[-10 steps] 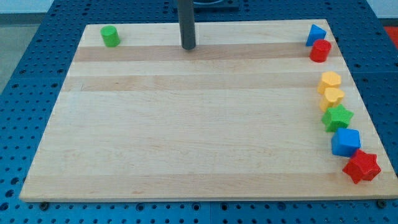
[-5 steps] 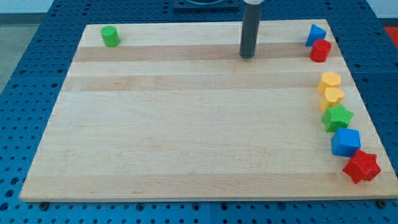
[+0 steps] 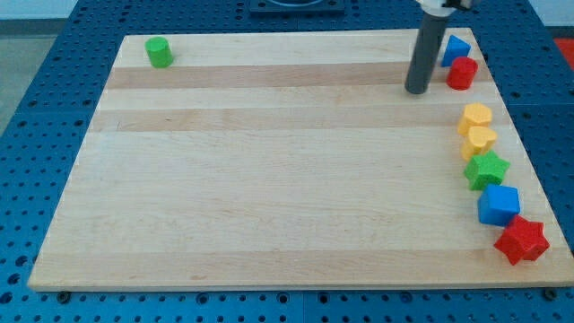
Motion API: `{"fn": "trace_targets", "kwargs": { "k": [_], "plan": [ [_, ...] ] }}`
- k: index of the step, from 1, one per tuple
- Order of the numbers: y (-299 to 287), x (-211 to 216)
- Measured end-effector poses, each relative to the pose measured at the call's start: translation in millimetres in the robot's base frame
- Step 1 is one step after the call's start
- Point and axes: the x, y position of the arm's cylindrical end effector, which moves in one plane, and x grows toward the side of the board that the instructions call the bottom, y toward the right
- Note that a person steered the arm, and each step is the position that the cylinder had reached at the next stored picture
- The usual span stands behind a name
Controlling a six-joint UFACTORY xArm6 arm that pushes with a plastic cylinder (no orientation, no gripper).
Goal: Move the arm close to yellow heart
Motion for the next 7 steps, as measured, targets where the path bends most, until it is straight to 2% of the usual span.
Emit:
{"fn": "trace_targets", "kwargs": {
  "k": [4,7],
  "plan": [
    [61,8],
    [98,43]
  ]
}}
